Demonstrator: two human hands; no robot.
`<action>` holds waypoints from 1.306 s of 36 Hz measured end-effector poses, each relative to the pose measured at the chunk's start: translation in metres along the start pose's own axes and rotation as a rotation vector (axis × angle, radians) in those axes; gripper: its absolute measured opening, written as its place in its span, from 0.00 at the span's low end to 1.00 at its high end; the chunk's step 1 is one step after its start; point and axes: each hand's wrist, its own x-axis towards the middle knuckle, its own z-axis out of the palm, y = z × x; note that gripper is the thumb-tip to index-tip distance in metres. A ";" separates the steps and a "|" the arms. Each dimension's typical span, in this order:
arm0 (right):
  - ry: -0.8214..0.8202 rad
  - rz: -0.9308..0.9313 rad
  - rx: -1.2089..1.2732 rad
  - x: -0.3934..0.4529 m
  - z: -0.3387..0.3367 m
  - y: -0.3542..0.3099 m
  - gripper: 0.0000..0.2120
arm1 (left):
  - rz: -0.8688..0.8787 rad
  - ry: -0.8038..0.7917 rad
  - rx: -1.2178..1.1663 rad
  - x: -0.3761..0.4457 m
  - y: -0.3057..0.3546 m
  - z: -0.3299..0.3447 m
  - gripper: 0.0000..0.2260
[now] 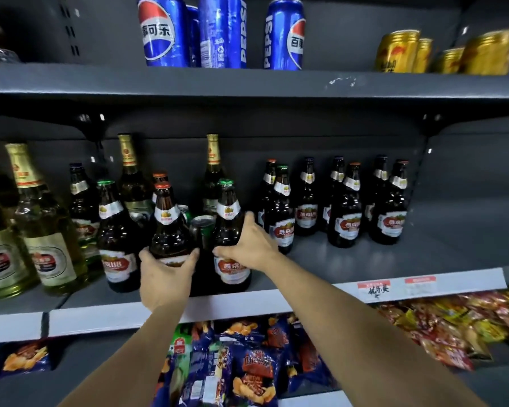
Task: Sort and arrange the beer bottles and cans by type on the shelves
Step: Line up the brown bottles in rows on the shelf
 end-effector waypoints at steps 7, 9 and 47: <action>0.165 0.127 -0.013 -0.003 -0.062 0.054 0.33 | 0.077 -0.063 -0.068 -0.033 0.031 0.025 0.32; 0.202 0.163 0.033 -0.003 -0.078 0.072 0.35 | 0.105 -0.118 -0.069 -0.044 0.046 0.038 0.32; 0.264 0.223 0.010 0.079 -0.091 0.144 0.41 | 0.139 -0.167 -0.009 -0.048 0.050 0.139 0.31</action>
